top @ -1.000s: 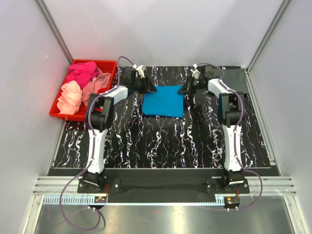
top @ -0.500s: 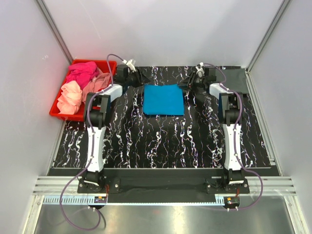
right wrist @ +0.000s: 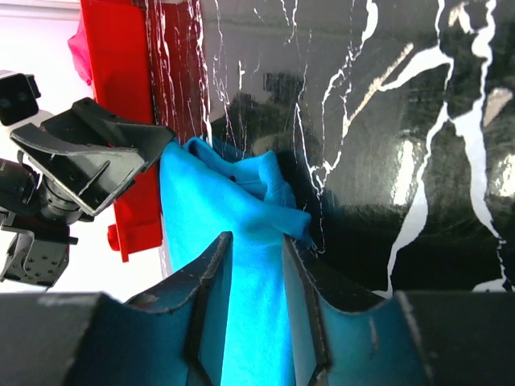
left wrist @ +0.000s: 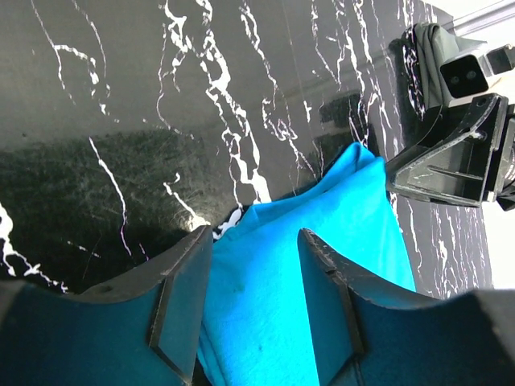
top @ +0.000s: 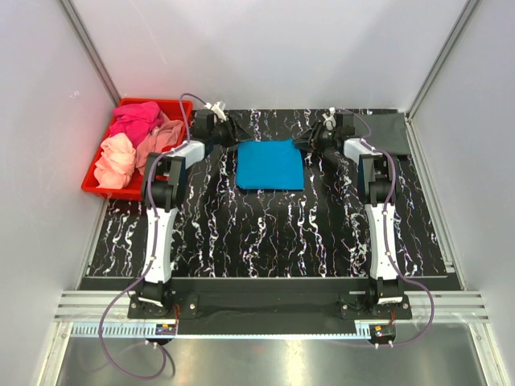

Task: Fold and stack the t-shirts
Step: Fold the tshirt

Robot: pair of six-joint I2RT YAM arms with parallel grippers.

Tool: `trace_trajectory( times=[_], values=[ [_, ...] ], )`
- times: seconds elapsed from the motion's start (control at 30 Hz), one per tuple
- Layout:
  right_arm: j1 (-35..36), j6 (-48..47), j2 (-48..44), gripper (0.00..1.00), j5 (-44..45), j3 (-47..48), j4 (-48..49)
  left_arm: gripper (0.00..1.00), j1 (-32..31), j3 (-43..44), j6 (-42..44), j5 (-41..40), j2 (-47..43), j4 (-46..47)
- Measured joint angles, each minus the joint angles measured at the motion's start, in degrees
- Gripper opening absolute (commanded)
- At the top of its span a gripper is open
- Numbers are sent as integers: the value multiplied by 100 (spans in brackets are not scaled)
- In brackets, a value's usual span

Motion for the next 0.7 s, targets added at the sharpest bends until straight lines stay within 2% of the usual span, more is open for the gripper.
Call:
trace_trajectory(
  times=[0.17,0.33,0.43,0.57,0.7],
  values=[
    [0,-68,-42,52,-44,22,-11,56,15,42,146,-94,-160,-365],
    [-13,-732,-378,61,72,7,-680,57,46,-2,461,-411,-935,-1091],
    [-15,-1220,-702,68,216,-4,-1150,57,-15,-498,699,-702,-1923,-1231],
    [-22,-1762,-986,68,293,35,-1532,57,-413,-1392,901,-1043,-3224,-1161],
    [-24,-2133,-907,68,315,321,-1904,57,-855,-1958,894,-1104,-3574,-1060]
  ],
)
